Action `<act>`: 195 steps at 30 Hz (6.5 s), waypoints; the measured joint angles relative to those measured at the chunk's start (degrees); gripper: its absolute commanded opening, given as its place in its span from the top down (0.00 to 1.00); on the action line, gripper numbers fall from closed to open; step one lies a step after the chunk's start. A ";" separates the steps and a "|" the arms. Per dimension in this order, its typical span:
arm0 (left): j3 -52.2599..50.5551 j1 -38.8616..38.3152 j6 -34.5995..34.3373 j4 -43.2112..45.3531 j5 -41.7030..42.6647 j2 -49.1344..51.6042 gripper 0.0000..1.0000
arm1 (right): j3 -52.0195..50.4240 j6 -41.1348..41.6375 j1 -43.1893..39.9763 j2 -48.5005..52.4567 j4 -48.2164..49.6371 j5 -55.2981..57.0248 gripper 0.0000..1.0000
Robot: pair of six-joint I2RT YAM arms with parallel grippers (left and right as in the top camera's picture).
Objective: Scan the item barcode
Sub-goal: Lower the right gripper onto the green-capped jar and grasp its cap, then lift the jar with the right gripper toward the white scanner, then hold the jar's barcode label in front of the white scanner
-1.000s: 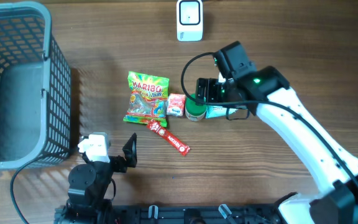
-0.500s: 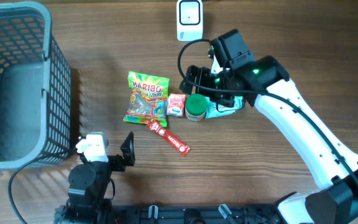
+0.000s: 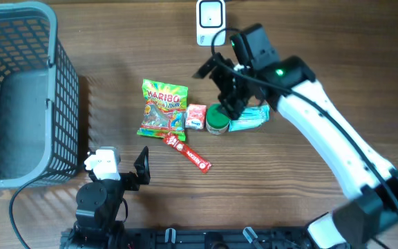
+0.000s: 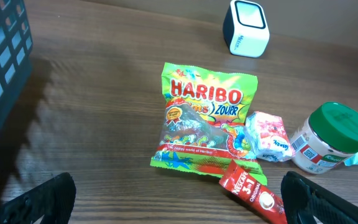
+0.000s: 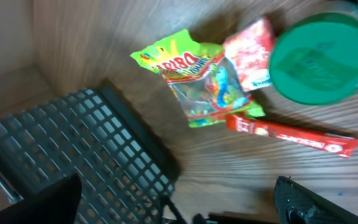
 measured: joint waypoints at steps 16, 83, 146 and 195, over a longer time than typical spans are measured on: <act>0.00 0.00 0.00 -0.02 0.00 0.00 0.00 | 26.45 -0.83 0.00 20.41 -35.06 8.83 0.01; 0.00 0.02 -0.02 -0.02 -0.02 0.00 0.00 | 28.04 -62.42 -2.69 30.62 -28.13 17.59 0.00; 0.00 0.00 -0.02 -0.02 0.00 0.00 0.00 | 54.07 -50.97 -4.81 43.78 -40.59 -3.30 0.35; 0.00 0.00 -0.02 -0.02 0.00 0.00 0.00 | 54.29 -36.85 11.13 16.72 -34.21 13.94 0.38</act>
